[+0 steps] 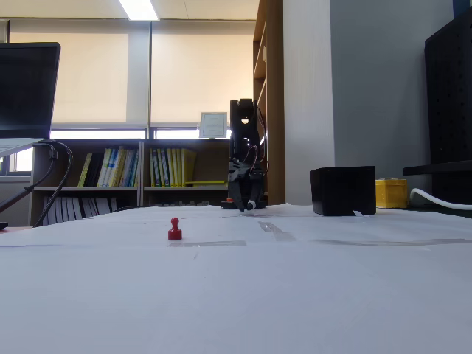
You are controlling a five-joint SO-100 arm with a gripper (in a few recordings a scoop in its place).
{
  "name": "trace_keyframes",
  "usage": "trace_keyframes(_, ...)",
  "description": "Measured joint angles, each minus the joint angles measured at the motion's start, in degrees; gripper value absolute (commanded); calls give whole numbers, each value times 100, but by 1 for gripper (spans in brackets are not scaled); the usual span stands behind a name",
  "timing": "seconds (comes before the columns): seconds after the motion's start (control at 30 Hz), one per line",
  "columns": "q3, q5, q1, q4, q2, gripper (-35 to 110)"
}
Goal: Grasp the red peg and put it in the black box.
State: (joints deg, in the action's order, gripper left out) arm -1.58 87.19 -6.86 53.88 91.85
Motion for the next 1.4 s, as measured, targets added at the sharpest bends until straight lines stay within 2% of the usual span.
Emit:
trace_keyframes(0.23,-422,53,-527,229,545,0)
trace_keyframes(0.4,-677,53,-826,211,747,7)
trace_keyframes(0.77,-1063,264,-1222,97,958,6)
trace_keyframes(0.93,-1274,264,-1521,26,1055,17)
trace_keyframes(1.37,-1652,264,-1863,-176,1204,21)
trace_keyframes(1.4,-1723,264,-1907,-185,1266,26)
